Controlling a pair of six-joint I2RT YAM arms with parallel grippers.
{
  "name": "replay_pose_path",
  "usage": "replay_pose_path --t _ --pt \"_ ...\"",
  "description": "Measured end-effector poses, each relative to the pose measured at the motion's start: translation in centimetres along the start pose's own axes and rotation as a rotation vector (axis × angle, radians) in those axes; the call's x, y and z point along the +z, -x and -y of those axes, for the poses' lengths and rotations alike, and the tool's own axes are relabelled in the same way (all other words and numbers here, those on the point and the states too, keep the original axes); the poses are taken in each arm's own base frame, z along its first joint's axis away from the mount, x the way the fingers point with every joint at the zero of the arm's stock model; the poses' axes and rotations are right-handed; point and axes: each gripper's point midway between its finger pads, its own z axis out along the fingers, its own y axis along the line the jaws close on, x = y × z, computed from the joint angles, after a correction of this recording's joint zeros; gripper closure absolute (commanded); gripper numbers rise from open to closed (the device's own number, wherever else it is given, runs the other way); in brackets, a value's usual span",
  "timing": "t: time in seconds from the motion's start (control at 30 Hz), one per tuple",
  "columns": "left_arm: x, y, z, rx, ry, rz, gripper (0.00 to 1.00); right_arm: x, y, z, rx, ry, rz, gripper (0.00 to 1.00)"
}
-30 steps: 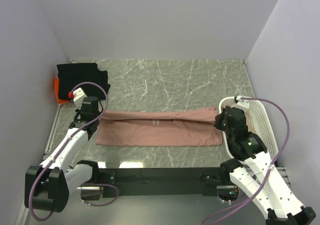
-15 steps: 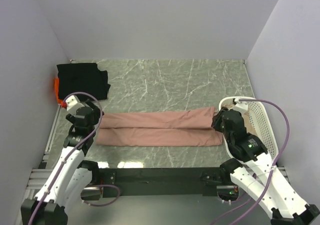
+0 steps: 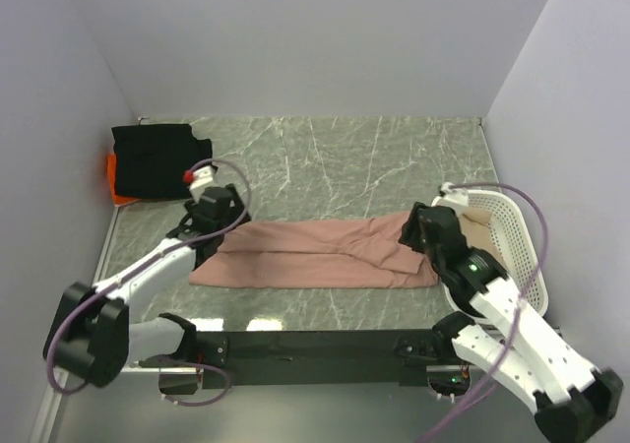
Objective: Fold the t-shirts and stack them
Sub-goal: Fold the tshirt
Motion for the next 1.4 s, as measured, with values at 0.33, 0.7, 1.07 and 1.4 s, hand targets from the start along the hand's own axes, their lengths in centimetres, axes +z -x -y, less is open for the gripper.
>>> replay_pose_path --t 0.33,0.7,1.07,1.4 --pt "0.8 -2.3 14.0 0.117 -0.247 -0.060 0.17 6.3 -4.8 -3.4 -0.111 0.029 -0.206 0.39" --pt "-0.4 -10.2 22.5 0.249 -0.417 -0.203 0.16 10.6 -9.3 -4.3 -0.164 0.038 -0.348 0.43" --pt "-0.2 -11.2 22.1 0.256 -0.410 -0.226 0.16 13.0 -9.7 -3.9 -0.171 0.006 -0.349 0.46" --pt "0.0 -12.0 21.1 0.269 -0.391 -0.242 0.16 13.0 -9.4 -4.1 -0.164 0.015 -0.338 0.89"
